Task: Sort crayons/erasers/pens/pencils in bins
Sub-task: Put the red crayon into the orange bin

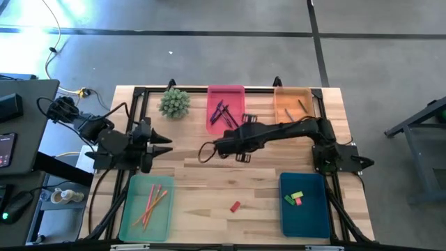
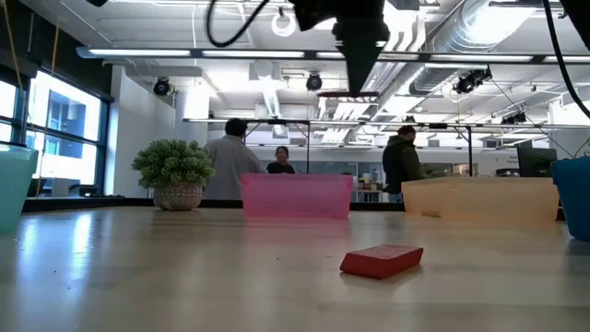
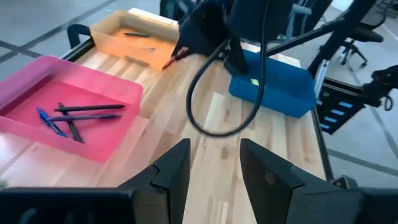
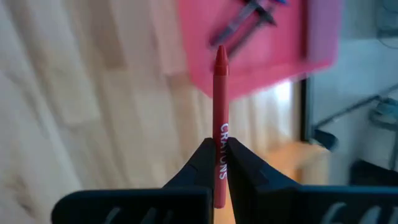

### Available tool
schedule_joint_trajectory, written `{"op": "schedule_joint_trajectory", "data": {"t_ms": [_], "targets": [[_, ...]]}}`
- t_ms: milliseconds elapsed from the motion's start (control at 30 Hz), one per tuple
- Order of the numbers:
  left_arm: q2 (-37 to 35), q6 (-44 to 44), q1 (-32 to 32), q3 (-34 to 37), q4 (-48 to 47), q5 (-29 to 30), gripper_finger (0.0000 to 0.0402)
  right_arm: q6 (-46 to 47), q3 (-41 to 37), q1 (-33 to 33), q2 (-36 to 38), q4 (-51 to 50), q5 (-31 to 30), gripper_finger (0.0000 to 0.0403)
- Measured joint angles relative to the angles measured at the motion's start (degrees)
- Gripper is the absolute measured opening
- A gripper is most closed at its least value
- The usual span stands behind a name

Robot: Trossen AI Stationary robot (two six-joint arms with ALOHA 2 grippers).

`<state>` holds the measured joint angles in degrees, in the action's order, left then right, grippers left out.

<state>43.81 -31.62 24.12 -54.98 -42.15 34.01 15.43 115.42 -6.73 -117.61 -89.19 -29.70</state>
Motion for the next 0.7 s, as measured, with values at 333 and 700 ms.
{"op": "schedule_joint_trajectory", "data": {"t_ms": [333, 700], "targets": [[0.00, 0.38, -6.86, 0.00, 0.08, -2.52, 0.0127, 1.60, -20.11, 5.81, 17.01, 6.26, -1.71, 0.0005], [0.00, 0.37, -12.15, 0.00, 0.20, -2.49, 0.0127, 2.76, -45.42, 16.16, 40.84, 24.29, -1.38, 0.0005]]}}
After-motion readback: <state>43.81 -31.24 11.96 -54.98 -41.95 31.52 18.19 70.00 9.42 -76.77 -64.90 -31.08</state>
